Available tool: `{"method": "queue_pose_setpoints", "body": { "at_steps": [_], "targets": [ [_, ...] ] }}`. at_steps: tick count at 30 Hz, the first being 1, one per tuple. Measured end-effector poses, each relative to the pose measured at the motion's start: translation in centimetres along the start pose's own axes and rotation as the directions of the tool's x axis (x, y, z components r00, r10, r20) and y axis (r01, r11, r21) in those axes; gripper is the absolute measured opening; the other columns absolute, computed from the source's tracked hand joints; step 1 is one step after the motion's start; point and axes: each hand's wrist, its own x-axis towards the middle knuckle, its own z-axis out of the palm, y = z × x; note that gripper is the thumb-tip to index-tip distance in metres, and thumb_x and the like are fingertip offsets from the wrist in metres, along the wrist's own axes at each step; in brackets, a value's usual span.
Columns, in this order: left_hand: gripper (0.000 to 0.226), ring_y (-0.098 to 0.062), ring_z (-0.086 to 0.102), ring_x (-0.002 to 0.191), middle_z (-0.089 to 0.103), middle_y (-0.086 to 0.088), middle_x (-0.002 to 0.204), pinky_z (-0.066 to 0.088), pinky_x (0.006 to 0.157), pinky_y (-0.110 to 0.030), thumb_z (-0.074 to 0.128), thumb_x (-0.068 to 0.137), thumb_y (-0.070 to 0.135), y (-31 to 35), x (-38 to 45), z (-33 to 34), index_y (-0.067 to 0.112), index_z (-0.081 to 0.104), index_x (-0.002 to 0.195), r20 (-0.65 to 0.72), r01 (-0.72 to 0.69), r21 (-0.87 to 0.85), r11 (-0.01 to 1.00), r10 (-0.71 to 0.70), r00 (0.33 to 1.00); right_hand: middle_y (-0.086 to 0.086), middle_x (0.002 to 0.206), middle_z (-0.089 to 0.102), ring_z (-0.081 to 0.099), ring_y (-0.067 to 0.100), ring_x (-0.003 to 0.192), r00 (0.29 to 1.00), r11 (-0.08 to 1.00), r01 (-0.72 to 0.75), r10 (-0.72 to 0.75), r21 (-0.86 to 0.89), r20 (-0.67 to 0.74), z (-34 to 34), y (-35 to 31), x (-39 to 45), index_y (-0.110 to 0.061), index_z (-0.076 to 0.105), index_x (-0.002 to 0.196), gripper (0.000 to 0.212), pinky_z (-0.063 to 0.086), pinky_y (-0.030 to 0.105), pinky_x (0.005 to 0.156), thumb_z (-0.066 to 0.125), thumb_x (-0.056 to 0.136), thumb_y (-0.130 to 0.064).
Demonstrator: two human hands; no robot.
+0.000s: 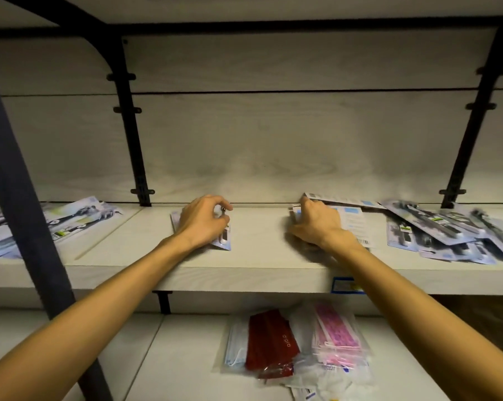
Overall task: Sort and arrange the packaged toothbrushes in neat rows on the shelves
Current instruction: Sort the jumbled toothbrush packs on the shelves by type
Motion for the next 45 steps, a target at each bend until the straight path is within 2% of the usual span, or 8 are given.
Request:
{"method": "queue_pose_setpoints", "body": {
  "at_steps": [6,10,14,23,28,32,38,45],
  "targets": [
    [0.021,-0.009,0.064,0.106,0.072,0.012,0.11,0.05,0.093,-0.031,0.063,0.085,0.024,5.6,0.8,3.0,0.029,0.073,0.103,0.08,-0.175,-0.097,0.98,0.183,0.98,0.016,0.088,0.073,0.067,0.033,0.082,0.997,0.949,-0.029,0.049,0.313,-0.057,-2.7,2.4,-0.4,-0.009,0.074,0.097,0.02,0.048,0.034,0.067,0.065,0.086,-0.023],
    [0.016,-0.01,0.067,0.092,0.072,0.018,0.099,0.054,0.083,-0.033,0.063,0.083,0.033,9.0,0.7,5.6,0.035,0.072,0.097,0.182,-0.206,-0.105,0.973,0.222,0.958,0.015,0.079,0.07,0.06,0.017,0.058,0.975,0.64,-0.193,0.209,0.744,0.074,-5.4,5.9,-0.8,-0.006,0.071,0.115,0.028,0.055,0.029,0.061,0.056,0.091,0.0],
    [0.022,-0.015,0.067,0.092,0.072,0.015,0.102,0.055,0.08,-0.036,0.059,0.083,0.045,11.8,1.2,8.8,0.034,0.07,0.097,0.225,-0.183,-0.056,0.982,0.191,0.956,0.011,0.089,0.069,0.059,0.014,0.063,0.964,0.454,-0.195,0.253,0.869,0.084,-6.1,8.7,-1.6,-0.004,0.07,0.116,0.037,0.052,0.022,0.053,0.051,0.089,0.012],
    [0.101,-0.03,0.064,0.109,0.067,0.0,0.125,0.054,0.088,-0.042,0.035,0.062,0.1,15.9,2.8,13.4,0.03,0.047,0.134,0.342,0.02,0.032,0.999,-0.03,0.939,-0.001,0.091,0.072,0.063,-0.002,0.055,0.932,0.347,-0.083,0.359,0.934,-0.05,-4.9,13.8,-1.8,-0.008,0.07,0.106,0.041,0.048,0.014,0.049,0.047,0.085,0.02],
    [0.087,-0.022,0.066,0.104,0.068,0.005,0.118,0.053,0.092,-0.039,0.07,0.055,0.071,16.1,3.1,12.8,0.028,0.045,0.126,0.358,0.248,-0.196,0.949,-0.166,0.919,0.008,0.105,0.072,0.069,0.005,0.073,0.926,0.226,-0.112,0.376,0.968,0.019,-3.4,15.0,-2.1,-0.007,0.07,0.108,0.031,0.055,0.017,0.06,0.049,0.094,0.011],
    [0.061,-0.021,0.069,0.089,0.069,0.001,0.099,0.058,0.083,-0.038,0.081,0.068,0.028,14.0,3.9,11.4,0.016,0.05,0.118,0.332,0.334,-0.345,0.877,-0.219,0.918,0.011,0.102,0.071,0.069,0.007,0.061,0.926,0.131,-0.14,0.369,0.981,0.083,-3.7,14.9,-1.6,-0.004,0.068,0.112,0.028,0.054,0.02,0.051,0.049,0.096,0.008],
    [0.041,0.0,0.063,0.051,0.068,0.006,0.075,0.046,0.048,-0.011,0.078,0.074,0.013,10.2,4.3,6.4,0.015,0.065,0.113,0.28,0.351,-0.438,0.827,-0.246,0.928,0.017,0.097,0.067,0.058,0.018,0.07,0.948,0.143,-0.156,0.3,0.977,0.108,-3.8,9.6,-0.1,0.003,0.068,0.113,0.03,0.048,0.027,0.064,0.047,0.093,0.011],
    [0.052,-0.019,0.068,0.087,0.07,0.001,0.095,0.054,0.086,-0.029,0.077,0.071,0.029,3.4,3.3,-0.8,0.025,0.064,0.121,0.136,0.361,-0.236,0.902,-0.337,0.932,0.009,0.076,0.06,0.052,0.01,0.05,0.971,0.184,-0.234,0.096,0.955,0.219,-1.6,-1.1,0.8,-0.003,0.065,0.107,0.021,0.045,0.026,0.057,0.057,0.09,0.005]
  ]
}}
